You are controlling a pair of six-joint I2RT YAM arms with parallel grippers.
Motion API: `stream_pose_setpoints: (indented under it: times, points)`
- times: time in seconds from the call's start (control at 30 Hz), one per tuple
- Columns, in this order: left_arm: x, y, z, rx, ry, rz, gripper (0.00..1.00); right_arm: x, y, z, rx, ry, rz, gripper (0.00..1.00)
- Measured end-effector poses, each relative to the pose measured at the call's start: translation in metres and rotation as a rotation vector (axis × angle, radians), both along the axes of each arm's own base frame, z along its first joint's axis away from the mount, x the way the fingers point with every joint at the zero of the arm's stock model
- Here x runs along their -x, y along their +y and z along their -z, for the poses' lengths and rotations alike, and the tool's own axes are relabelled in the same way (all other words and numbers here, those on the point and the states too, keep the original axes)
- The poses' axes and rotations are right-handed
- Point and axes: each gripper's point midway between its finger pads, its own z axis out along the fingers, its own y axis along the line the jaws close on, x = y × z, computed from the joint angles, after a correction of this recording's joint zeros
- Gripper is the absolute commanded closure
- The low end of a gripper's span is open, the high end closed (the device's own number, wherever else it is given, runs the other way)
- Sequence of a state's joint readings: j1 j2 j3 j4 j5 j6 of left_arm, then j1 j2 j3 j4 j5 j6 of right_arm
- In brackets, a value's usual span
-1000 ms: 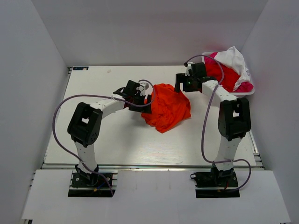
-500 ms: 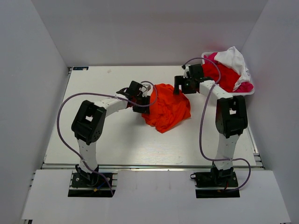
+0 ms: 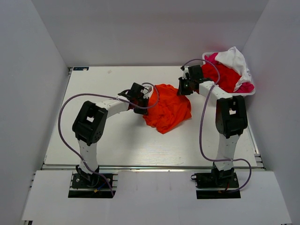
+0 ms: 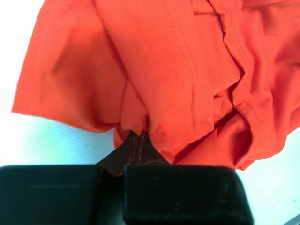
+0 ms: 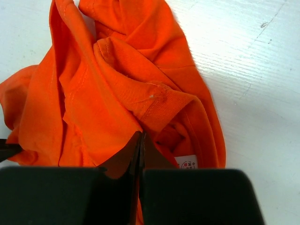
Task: Fold and stack the t-shirts
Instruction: Flatten out the tshirt
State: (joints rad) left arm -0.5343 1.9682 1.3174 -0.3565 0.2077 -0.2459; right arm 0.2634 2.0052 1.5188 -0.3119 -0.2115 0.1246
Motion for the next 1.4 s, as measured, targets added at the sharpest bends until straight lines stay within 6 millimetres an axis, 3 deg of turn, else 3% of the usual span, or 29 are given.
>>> stream_pose_setpoints:
  times: [0.1, 0.27, 0.37, 0.47, 0.6, 0.7, 0.8, 1.0, 1.13, 1.4]
  points:
    - [-0.001, 0.003, -0.007, 0.001, -0.029, -0.014, 1.00, 0.002, 0.000, 0.003, -0.002, 0.007, -0.005, 1.00]
    - [-0.013, 0.004, -0.035, 0.018, -0.115, -0.041, 1.00, 0.010, 0.000, 0.008, -0.009, 0.002, -0.010, 1.00]
    - [-0.023, 0.006, -0.060, 0.020, -0.176, -0.068, 1.00, 0.017, -0.005, -0.008, -0.008, -0.041, 0.001, 1.00]
    - [-0.038, 0.008, -0.096, 0.032, -0.261, -0.106, 1.00, 0.016, -0.011, -0.053, -0.013, -0.163, 0.028, 1.00]
    - [-0.054, 0.017, -0.153, 0.046, -0.391, -0.166, 1.00, 0.015, -0.020, -0.143, -0.051, -0.407, 0.072, 1.00]
    - [-0.059, 0.028, -0.197, 0.053, -0.489, -0.210, 1.00, 0.021, -0.029, -0.205, -0.080, -0.574, 0.110, 1.00]
    - [-0.057, 0.043, -0.239, 0.055, -0.588, -0.258, 1.00, 0.034, -0.040, -0.250, -0.095, -0.695, 0.155, 1.00]
    - [-0.044, 0.090, -0.307, 0.010, -0.756, -0.411, 1.00, 0.058, -0.071, -0.299, -0.060, -0.838, 0.268, 1.00]
    - [-0.032, 0.124, -0.336, -0.043, -0.832, -0.535, 1.00, 0.077, -0.093, -0.321, -0.019, -0.911, 0.343, 1.00]
    - [-0.008, 0.141, -0.374, -0.018, -0.909, -0.573, 1.00, 0.107, -0.107, -0.360, -0.030, -1.016, 0.391, 1.00]
